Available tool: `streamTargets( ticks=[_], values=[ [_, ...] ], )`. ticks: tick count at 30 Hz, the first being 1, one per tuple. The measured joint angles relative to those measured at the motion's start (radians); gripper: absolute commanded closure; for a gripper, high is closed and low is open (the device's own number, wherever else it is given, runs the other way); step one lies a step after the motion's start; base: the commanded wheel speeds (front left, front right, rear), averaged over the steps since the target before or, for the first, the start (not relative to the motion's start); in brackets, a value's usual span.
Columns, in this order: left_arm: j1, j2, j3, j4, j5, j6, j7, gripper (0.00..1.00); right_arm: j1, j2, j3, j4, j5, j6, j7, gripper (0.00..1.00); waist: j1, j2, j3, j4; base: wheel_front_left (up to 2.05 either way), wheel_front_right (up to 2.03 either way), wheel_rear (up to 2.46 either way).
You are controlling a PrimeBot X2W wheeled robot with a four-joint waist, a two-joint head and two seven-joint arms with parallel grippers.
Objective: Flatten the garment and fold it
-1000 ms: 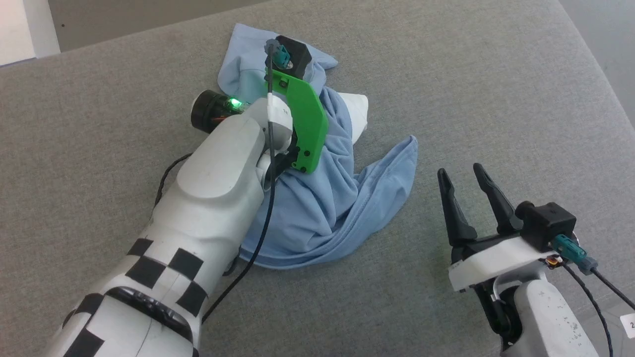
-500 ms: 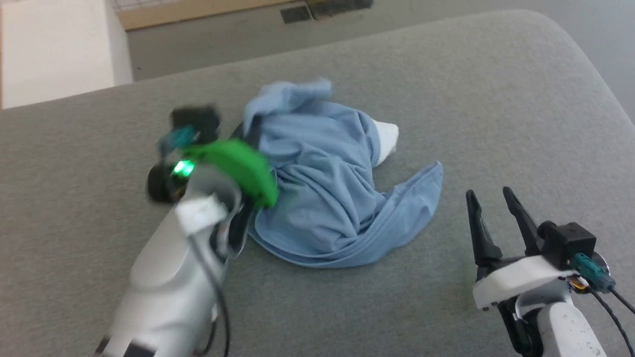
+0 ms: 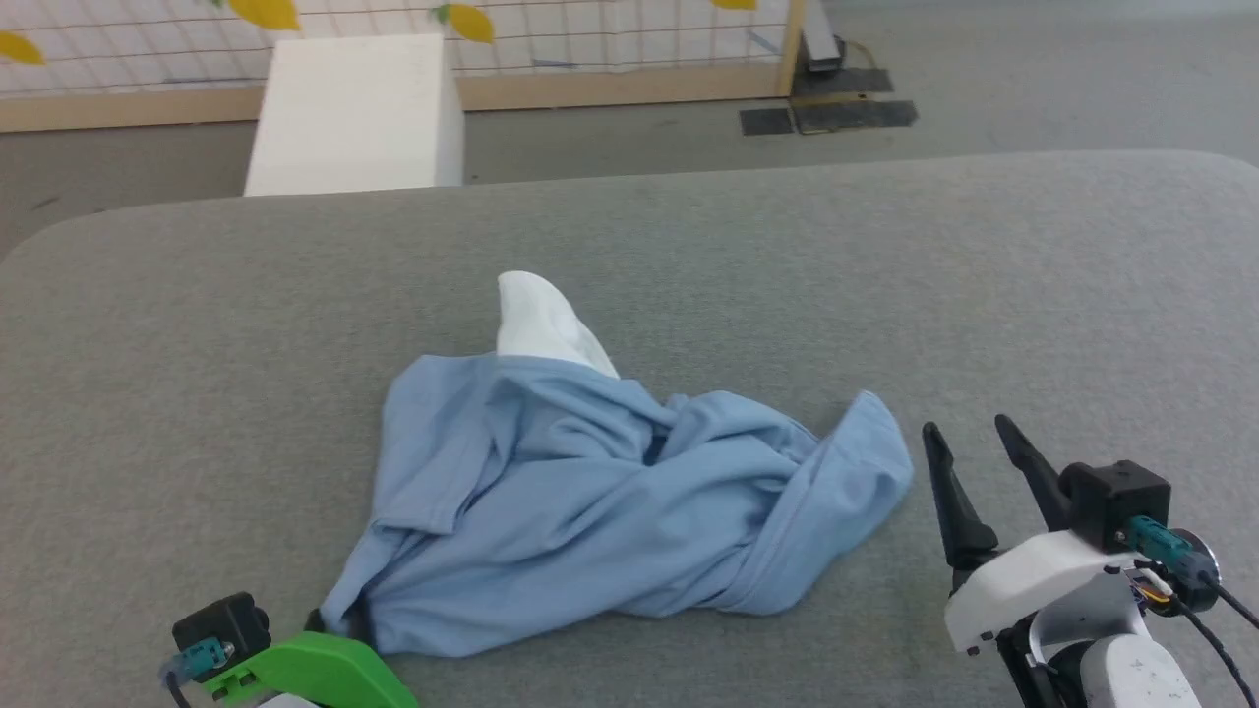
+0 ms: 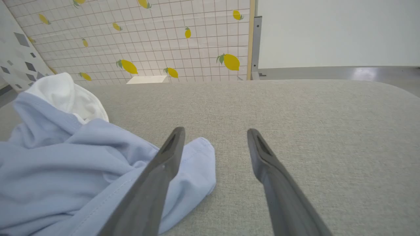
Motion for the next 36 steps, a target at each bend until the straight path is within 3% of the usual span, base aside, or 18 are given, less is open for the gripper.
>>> streamTargets(
  ticks=[2,5,8,14,17,18,19,20,21,24,25,28,36],
  values=[
    [0.0,-0.015,0.008,-0.01,0.0,0.008,-0.023,0.0,0.0,0.0,0.005,-0.007,-0.006,0.0,0.035,0.0,0.0,0.0,-0.005,0.025,0.0,0.0,0.0],
    [-0.01,-0.042,0.04,-0.03,0.029,0.013,-0.159,0.0,-0.003,0.0,0.008,-0.007,-0.005,0.0,0.116,0.0,0.0,0.0,-0.008,0.059,0.0,0.0,0.0],
    [-0.044,-0.053,0.051,-0.041,0.107,0.007,-0.242,0.0,-0.026,0.001,0.001,0.03,-0.002,0.0,0.256,0.0,0.0,0.0,0.001,0.088,0.0,0.0,0.0],
    [-0.117,-0.106,0.114,-0.126,0.327,-0.055,-0.254,0.0,-0.123,0.0,0.004,0.143,-0.003,0.0,0.542,0.0,0.0,0.0,0.044,0.106,0.0,0.0,0.0],
    [-0.112,-0.155,0.15,-0.138,0.382,-0.074,-0.254,0.0,-0.16,-0.004,0.032,0.166,-0.012,0.0,0.664,0.02,0.0,0.0,0.059,0.108,0.0,0.0,0.0],
    [-0.109,-0.166,0.161,-0.14,0.393,-0.083,-0.254,0.0,-0.169,-0.005,0.04,0.167,-0.011,0.0,0.697,0.41,0.0,0.0,0.061,0.107,0.0,0.0,0.0],
    [-0.106,-0.174,0.174,-0.14,0.402,-0.095,-0.254,0.0,-0.176,-0.006,0.05,0.164,-0.008,0.0,0.726,0.64,0.0,0.0,0.061,0.106,0.0,0.0,0.0],
    [-0.102,-0.181,0.184,-0.138,0.407,-0.107,-0.254,0.0,-0.178,-0.006,0.057,0.158,-0.006,0.0,0.745,0.94,0.0,0.0,0.06,0.104,0.0,0.0,0.0],
    [-0.097,-0.188,0.192,-0.132,0.41,-0.119,-0.254,0.0,-0.177,-0.004,0.059,0.146,-0.006,0.0,0.745,1.0,0.0,0.0,0.057,0.103,0.0,0.0,0.0],
    [-0.082,-0.198,0.21,-0.105,0.425,-0.155,-0.254,0.0,-0.145,0.007,0.017,0.112,-0.015,0.0,0.697,1.0,0.0,0.0,0.046,0.098,0.0,0.0,0.0],
    [-0.071,-0.205,0.229,-0.074,0.439,-0.183,-0.254,0.0,-0.094,0.008,-0.089,0.054,-0.027,0.0,0.623,1.0,0.0,0.0,0.028,0.093,0.0,0.0,0.0],
    [-0.056,-0.216,0.242,-0.057,0.448,-0.196,-0.254,0.0,-0.033,0.005,-0.212,-0.009,-0.043,0.0,0.58,1.0,0.0,0.0,0.005,0.088,0.0,0.0,0.0],
    [-0.038,-0.227,0.266,-0.047,0.461,-0.224,-0.257,0.0,0.168,0.002,-0.519,-0.078,-0.008,0.0,0.599,1.0,0.0,0.0,-0.038,0.061,0.0,0.0,0.0]
  ],
)
